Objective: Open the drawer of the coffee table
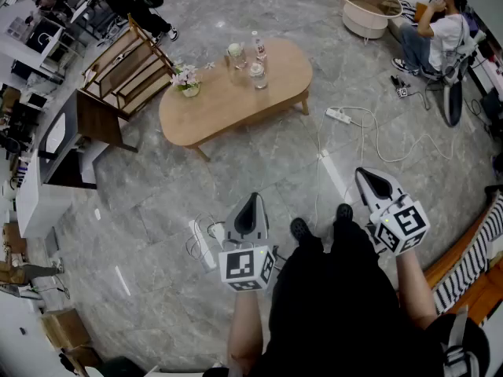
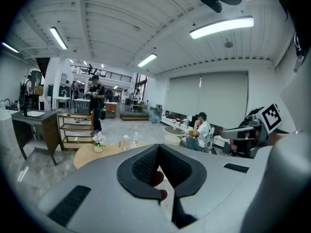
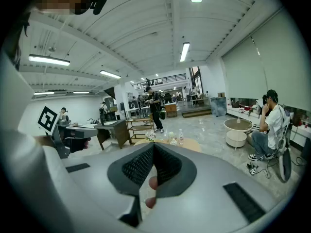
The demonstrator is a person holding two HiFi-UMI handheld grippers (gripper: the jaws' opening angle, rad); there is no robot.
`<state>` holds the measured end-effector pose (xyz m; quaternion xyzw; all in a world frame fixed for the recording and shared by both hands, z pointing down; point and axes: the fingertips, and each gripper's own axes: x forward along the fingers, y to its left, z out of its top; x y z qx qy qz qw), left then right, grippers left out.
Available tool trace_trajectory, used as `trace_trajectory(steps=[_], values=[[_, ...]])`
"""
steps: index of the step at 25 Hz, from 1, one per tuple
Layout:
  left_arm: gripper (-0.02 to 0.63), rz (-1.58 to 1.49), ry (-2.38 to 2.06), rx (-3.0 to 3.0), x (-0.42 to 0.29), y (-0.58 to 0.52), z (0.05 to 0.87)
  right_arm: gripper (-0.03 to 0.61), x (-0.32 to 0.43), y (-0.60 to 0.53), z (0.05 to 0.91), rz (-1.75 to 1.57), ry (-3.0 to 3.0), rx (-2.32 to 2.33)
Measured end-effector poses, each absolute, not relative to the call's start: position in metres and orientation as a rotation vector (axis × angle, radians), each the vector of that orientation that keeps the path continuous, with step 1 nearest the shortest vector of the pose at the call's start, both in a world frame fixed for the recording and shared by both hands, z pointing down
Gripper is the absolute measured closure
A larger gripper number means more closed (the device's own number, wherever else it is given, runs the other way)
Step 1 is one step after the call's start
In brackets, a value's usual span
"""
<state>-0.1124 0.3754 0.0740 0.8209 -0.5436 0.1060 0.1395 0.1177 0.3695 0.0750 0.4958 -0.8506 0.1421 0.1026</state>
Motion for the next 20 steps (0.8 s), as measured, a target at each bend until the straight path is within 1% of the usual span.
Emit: trace_trajectory(steps=[10,16,20], values=[[0.609,0.284,-1.55,2.4,-0.111,0.364,0.068,0.566,0.107,0.361,0.06,0.355,-2.521,1.45],[0.609,0.215,-1.497,2.389,-0.113,0.365,0.071,0.566,0.102,0.363,0.057,0.43,-2.569,1.461],[0.609,0.254,-1.491,2.391,-0.112,0.366,0.08,0.566,0.101,0.367,0.062,0.439,-2.549,1.464]])
